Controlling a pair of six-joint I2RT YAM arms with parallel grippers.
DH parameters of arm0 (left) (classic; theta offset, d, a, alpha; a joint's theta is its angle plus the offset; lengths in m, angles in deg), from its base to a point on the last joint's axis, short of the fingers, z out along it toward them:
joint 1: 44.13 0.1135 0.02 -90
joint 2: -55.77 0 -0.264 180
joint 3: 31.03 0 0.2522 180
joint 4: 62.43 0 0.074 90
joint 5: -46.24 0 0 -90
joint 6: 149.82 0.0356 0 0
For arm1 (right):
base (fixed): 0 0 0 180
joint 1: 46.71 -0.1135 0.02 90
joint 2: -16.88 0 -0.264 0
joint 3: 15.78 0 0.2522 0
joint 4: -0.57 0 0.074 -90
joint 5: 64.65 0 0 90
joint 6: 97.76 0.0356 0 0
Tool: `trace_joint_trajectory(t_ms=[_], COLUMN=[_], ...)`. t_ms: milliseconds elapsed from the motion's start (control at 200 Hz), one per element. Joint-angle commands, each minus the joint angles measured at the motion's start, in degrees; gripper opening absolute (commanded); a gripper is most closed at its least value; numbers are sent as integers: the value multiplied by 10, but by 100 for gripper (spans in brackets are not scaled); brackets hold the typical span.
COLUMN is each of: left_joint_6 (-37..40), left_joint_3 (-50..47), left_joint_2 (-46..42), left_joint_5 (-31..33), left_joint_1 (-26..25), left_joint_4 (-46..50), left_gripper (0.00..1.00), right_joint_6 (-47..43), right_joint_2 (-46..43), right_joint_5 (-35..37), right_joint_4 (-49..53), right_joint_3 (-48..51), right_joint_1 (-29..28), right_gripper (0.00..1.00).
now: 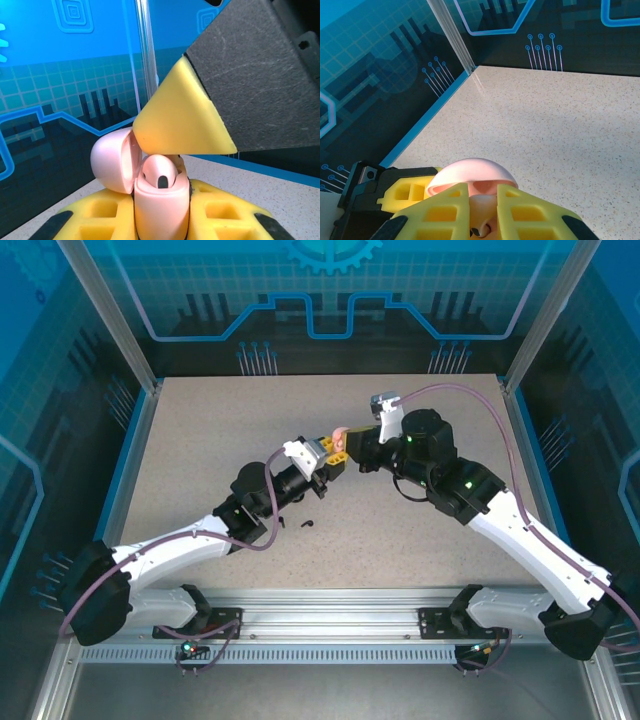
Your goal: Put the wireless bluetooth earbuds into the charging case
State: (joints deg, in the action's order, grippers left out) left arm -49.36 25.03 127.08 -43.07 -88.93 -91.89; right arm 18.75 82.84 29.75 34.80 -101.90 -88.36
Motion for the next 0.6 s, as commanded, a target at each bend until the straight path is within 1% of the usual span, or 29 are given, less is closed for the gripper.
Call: trace_joint_trajectory(t_ms=[0,225,315,420,520,595], left_joint_6=[5,3,-1,-4,-6,-9], left_joint_3=[26,26,23,20,19,17], left_joint_2=[-2,-4,-3,-2,-2,-1], left_joint_5=[1,-1,-2,-2,-1,-2], left_joint_1=[2,2,2,2,2,2], left_joint_4=[-49,-46,-46,-46,-47,-48], left_gripper=[0,0,0,0,0,0], right_joint_6=[0,5,12,23,32,38], right_joint_2=[-4,10,18,27,34,36], right_joint_5=[3,17,24,28,31,25], right_joint_4=[29,31,40,46,43,39], right_joint_3=[-2,0,-15,-35,-53,-68], right_joint_1=[-6,-7,-3,1,8,14], right_gripper=[15,16,24,39,43,49])
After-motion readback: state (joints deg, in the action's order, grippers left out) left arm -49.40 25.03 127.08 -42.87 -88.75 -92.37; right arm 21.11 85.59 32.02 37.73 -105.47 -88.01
